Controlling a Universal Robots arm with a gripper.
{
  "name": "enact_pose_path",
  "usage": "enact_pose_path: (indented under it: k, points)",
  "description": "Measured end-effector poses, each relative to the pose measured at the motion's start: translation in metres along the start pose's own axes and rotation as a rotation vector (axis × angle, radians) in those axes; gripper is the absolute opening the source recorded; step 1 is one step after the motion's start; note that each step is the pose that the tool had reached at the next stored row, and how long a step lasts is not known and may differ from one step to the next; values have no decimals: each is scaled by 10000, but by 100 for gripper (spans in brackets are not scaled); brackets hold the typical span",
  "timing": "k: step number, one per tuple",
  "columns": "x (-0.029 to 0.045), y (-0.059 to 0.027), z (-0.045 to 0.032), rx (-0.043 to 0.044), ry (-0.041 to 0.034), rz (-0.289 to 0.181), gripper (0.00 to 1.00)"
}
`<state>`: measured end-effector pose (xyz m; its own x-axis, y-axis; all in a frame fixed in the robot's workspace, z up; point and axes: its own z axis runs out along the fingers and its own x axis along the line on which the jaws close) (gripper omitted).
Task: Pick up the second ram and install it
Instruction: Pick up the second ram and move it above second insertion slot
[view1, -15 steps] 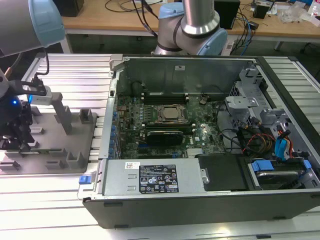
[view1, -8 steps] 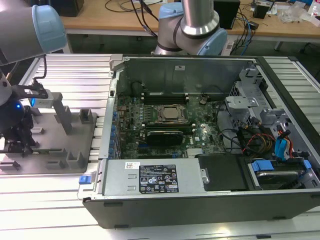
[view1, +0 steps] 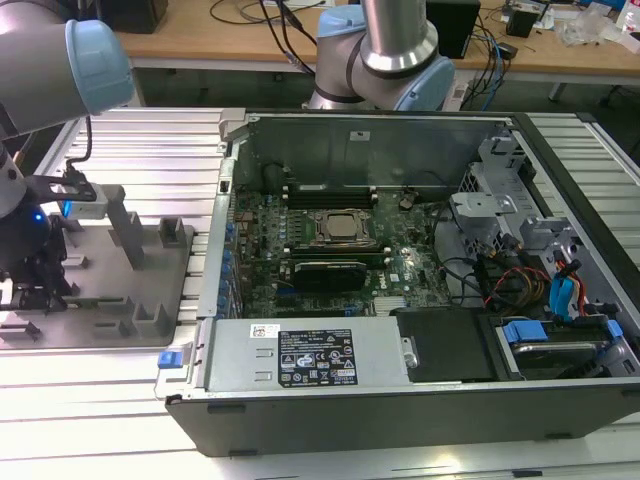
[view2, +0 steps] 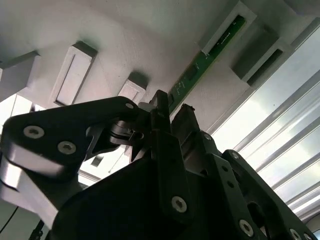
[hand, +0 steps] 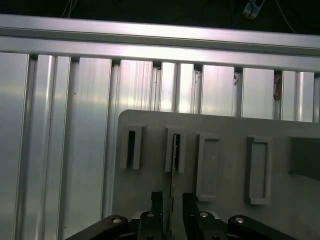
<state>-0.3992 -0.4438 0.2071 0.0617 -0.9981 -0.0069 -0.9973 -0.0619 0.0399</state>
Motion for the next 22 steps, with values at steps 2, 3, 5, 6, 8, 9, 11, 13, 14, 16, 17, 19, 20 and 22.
enact_pose_path:
  k: [2,3,5,6,8,9,11,13,14,16,17,19,20,22]
  points:
    - [1,0,-2,-1,1,0,28]
    - [1,1,-3,-2,1,0,19]
    - [1,0,-4,-2,1,-1,19]
    - [1,1,-5,-2,2,0,19]
    - [1,1,-6,-3,1,0,11]
    - [1,1,-6,-2,1,0,9]
    - [1,0,-6,-2,1,1,9]
    - [0,1,-3,-1,-19,535,9]
    - [1,0,-3,1,-24,670,9]
    - [1,-4,-2,2,-26,671,9]
    - [1,-6,-2,2,-26,671,9]
    - [1,-8,-3,2,-25,690,9]
    - [1,-8,-3,2,-26,707,9]
    - [1,-8,-2,4,-30,801,9]
